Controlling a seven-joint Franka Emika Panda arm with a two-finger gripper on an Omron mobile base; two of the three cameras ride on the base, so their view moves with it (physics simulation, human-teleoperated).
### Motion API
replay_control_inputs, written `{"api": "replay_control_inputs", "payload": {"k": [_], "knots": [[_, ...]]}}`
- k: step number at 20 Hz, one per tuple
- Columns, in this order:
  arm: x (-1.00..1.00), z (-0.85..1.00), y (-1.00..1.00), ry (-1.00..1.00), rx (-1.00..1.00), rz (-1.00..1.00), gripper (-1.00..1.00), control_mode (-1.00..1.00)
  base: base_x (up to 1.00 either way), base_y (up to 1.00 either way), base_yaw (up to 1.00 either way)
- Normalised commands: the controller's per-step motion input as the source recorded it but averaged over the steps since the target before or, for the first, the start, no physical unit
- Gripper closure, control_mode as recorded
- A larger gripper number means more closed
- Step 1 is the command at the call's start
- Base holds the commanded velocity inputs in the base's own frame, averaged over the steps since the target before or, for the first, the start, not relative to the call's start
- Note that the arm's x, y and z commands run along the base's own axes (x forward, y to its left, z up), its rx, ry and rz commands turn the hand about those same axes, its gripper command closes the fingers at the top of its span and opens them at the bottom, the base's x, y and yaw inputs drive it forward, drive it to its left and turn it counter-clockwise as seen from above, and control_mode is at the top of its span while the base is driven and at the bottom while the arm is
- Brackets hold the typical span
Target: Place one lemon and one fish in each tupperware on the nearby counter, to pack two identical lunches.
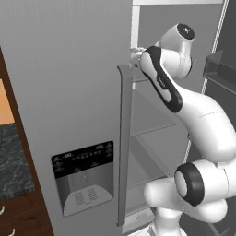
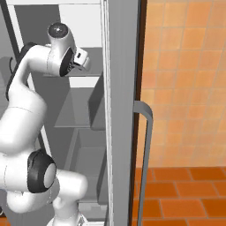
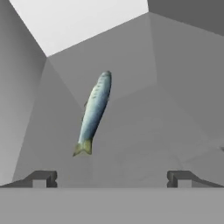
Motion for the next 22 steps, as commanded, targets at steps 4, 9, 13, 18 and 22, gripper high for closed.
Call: {"api": "replay_control_inputs", "payload": {"k": [4, 9, 13, 18, 22], "knots": [[1.0, 0.0, 0.0, 0.01, 0.0, 0.07, -1.0, -1.0, 0.0, 0.0, 0.0], [0.42, -0.05, -0.03, 0.05, -0.04, 0.09, -1.0, -1.0, 0.0, 0.0, 0.0], [0.53, -0.27, 0.2, 0.02, -0.05, 0.0, -1.0, -1.0, 0.0, 0.0, 0.0], [0.5, -0.23, 0.33, 0.0, 0.0, 0.0, -1.0, -1.0, 0.0, 0.0, 0.0], [0.52, -0.16, 0.23, 0.06, -0.01, 0.0, -1.0, -1.0, 0.0, 0.0, 0.0]]}}
